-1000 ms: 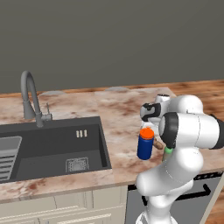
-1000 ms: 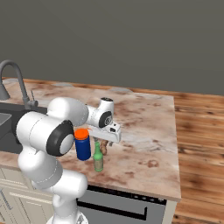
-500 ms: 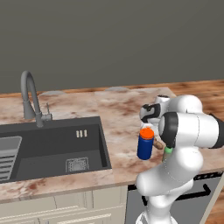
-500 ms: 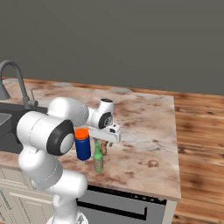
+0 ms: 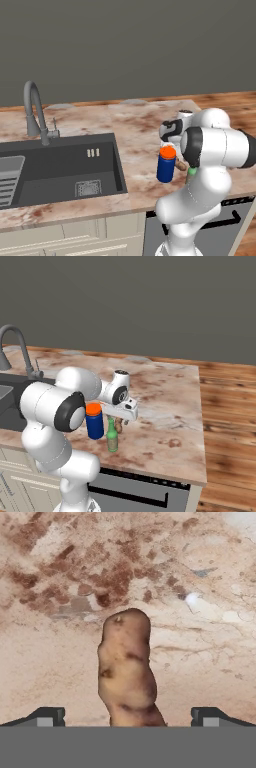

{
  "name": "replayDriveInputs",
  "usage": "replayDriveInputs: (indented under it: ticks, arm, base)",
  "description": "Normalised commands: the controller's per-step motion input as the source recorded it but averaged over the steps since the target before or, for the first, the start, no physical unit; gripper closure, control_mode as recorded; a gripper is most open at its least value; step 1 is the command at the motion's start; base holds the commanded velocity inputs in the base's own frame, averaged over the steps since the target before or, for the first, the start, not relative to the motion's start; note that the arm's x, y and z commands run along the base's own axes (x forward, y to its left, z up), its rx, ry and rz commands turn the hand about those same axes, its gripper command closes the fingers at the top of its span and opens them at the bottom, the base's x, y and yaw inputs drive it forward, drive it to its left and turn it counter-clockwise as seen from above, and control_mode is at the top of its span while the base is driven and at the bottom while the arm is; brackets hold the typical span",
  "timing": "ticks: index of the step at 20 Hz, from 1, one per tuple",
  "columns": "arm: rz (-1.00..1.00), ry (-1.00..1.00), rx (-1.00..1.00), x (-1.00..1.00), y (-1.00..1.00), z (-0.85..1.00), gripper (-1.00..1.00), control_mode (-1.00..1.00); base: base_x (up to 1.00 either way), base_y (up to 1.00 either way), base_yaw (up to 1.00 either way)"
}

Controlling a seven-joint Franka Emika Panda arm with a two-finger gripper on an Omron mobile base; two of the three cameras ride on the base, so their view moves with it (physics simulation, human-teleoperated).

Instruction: Pick up all produce items and place them in the sink. Turn on the sink faucet to wash them. Then turn the sink off and put them in the tray.

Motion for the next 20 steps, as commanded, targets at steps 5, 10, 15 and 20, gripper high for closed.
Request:
replayDriveInputs:
  ticks: [5,10,15,20]
  arm:
    - [0.00,0.00,0.00,0.00,0.00,-0.10,-1.00,-1.00]
    - [0.00,0.00,0.00,0.00,0.00,-0.11,-1.00,-1.00]
    - [0.00,0.00,0.00,0.00,0.00,-0.10,-1.00,-1.00]
    - [0.00,0.00,-0.01,0.02,0.01,-0.17,1.00,-1.00]
  base:
    - [0.00,0.00,0.00]
    - [0.00,0.00,0.00]
    - [0.00,0.00,0.00]
    - [0.00,0.00,0.00]
